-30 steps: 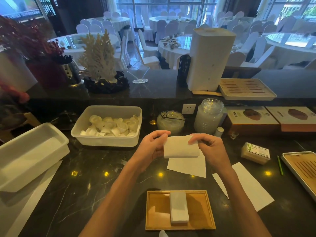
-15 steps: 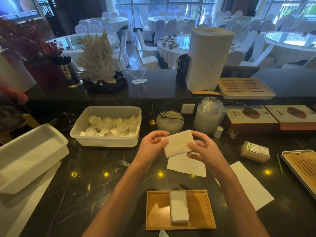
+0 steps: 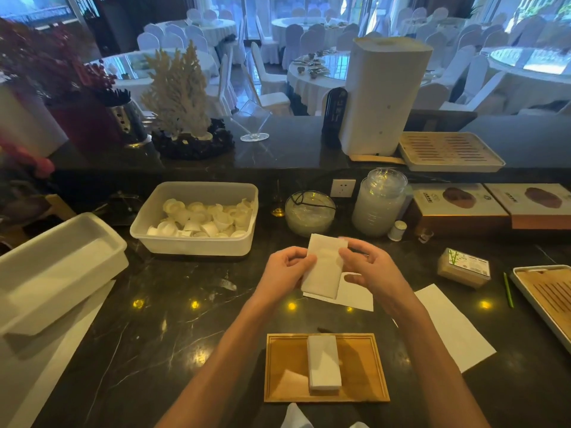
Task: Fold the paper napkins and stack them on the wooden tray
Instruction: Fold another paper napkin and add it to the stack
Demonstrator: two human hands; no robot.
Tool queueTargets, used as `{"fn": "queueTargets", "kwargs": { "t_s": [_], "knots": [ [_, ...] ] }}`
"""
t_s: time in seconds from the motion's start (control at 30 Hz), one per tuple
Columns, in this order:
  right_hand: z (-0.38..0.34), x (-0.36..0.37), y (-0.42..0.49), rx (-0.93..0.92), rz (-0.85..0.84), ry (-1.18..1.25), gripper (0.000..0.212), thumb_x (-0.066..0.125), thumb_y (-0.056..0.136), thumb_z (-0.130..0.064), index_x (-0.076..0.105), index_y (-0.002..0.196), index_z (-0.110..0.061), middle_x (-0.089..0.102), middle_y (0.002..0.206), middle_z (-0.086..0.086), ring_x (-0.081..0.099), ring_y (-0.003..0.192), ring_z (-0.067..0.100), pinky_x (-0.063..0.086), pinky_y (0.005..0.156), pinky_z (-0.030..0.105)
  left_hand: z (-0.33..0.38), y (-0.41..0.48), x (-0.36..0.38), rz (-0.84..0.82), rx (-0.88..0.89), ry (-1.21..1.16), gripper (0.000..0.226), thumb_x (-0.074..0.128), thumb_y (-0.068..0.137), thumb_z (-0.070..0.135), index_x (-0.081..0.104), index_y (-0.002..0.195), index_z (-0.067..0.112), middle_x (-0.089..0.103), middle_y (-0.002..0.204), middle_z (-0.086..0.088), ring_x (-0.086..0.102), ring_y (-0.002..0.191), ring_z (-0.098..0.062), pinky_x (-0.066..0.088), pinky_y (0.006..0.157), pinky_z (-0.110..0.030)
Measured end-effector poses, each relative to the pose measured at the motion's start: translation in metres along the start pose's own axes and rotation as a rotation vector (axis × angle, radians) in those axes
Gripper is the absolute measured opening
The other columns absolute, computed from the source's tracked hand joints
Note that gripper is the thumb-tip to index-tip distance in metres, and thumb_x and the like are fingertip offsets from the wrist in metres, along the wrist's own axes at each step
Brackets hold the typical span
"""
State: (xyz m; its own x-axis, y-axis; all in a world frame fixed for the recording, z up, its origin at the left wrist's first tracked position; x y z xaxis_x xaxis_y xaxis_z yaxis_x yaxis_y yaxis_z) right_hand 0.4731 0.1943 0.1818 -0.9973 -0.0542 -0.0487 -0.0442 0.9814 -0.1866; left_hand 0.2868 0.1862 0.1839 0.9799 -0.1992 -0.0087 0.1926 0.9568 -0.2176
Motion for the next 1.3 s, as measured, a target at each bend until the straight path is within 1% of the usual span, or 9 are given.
{"fn": "queueTargets", "kwargs": {
  "t_s": [0.2,0.3,0.4,0.63,0.77,0.9,1.0,1.17,1.3],
  "knots": [
    [0.027,-0.006,-0.005,0.028,0.07,-0.115,0.008,0.075,0.089,-0.027,0.071,0.094,-0.032,0.075,0.081,-0.022,0.073,0.082,0.0,0.055,0.057,0.011,-0.015,-0.003,0.007,0.025,-0.048,0.017,0.025,0.057,0.101,0.029,0.066,0.118,0.014,0.071,0.118,-0.003,0.071,0.106,-0.016,0.063,0.079,-0.025],
    [0.037,-0.01,-0.007,0.047,0.115,-0.121,0.01,0.076,0.087,-0.028,0.069,0.09,-0.035,0.073,0.083,-0.019,0.072,0.08,-0.003,0.053,0.054,0.01,-0.027,-0.002,0.01,0.021,-0.089,0.022,0.023,0.059,0.1,0.029,0.069,0.116,0.014,0.072,0.116,-0.004,0.073,0.104,-0.016,0.062,0.072,-0.02],
    [0.059,-0.013,-0.017,0.096,0.145,-0.148,0.011,0.076,0.087,-0.032,0.067,0.09,-0.039,0.071,0.091,-0.016,0.073,0.079,0.003,0.052,0.052,0.008,-0.049,-0.005,0.014,-0.01,-0.154,0.062,0.023,0.061,0.099,0.027,0.072,0.113,0.012,0.074,0.112,-0.005,0.073,0.101,-0.017,0.062,0.077,-0.023],
    [0.144,-0.008,-0.054,0.294,0.127,-0.114,0.012,0.074,0.09,-0.028,0.068,0.1,-0.031,0.073,0.103,-0.006,0.071,0.092,0.008,0.056,0.068,0.018,-0.128,-0.026,0.02,0.011,-0.306,0.097,0.015,0.072,0.092,0.019,0.069,0.104,0.01,0.074,0.092,-0.01,0.07,0.069,-0.009,0.06,0.064,-0.019],
    [0.19,-0.002,-0.071,0.391,0.051,-0.123,0.024,0.069,0.094,-0.022,0.068,0.117,-0.018,0.071,0.113,-0.002,0.067,0.102,0.01,0.054,0.072,0.019,-0.177,-0.042,0.025,0.061,-0.417,0.117,0.011,0.069,0.095,0.014,0.064,0.102,0.007,0.073,0.102,-0.013,0.073,0.081,-0.017,0.061,0.064,-0.023],
    [0.218,0.0,-0.075,0.441,0.073,-0.182,0.021,0.069,0.094,-0.018,0.067,0.115,-0.017,0.067,0.112,-0.003,0.065,0.099,0.008,0.054,0.068,0.015,-0.208,-0.049,0.031,0.138,-0.482,0.151,0.017,0.064,0.098,0.014,0.062,0.11,0.002,0.07,0.112,-0.019,0.073,0.092,-0.023,0.061,0.07,-0.025],
    [0.231,0.001,-0.072,0.45,0.112,-0.244,0.021,0.069,0.094,-0.016,0.066,0.115,-0.015,0.065,0.106,-0.005,0.063,0.091,0.004,0.054,0.064,0.013,-0.219,-0.048,0.037,0.172,-0.48,0.223,0.017,0.061,0.099,0.017,0.061,0.113,0.007,0.067,0.114,-0.011,0.07,0.101,-0.022,0.059,0.069,-0.02],
    [0.246,0.005,-0.068,0.474,0.168,-0.298,0.023,0.067,0.095,-0.015,0.065,0.118,-0.012,0.065,0.112,0.002,0.065,0.1,0.017,0.061,0.083,0.034,-0.227,-0.041,0.039,0.236,-0.454,0.303,0.01,0.061,0.1,0.017,0.062,0.108,0.012,0.066,0.11,-0.005,0.066,0.103,-0.02,0.054,0.073,-0.019],
    [0.247,0.009,-0.067,0.457,0.228,-0.319,0.022,0.066,0.096,-0.016,0.064,0.118,-0.015,0.066,0.11,0.001,0.063,0.097,0.014,0.061,0.08,0.031,-0.231,-0.037,0.04,0.268,-0.474,0.308,0.008,0.062,0.099,0.017,0.06,0.106,0.014,0.066,0.11,-0.005,0.065,0.104,-0.019,0.049,0.067,-0.015]
  ]
}}
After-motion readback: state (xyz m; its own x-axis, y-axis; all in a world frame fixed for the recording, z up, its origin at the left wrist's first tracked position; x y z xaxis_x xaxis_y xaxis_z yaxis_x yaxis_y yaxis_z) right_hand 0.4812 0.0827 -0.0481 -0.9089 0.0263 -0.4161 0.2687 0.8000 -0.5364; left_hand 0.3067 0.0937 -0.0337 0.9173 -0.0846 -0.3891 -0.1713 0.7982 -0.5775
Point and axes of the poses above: each hand's wrist, its own y-axis towards the middle knuckle, its own x-axis out of the palm, z = x × y, the point moved 6 cm from there along y, towards the middle knuckle
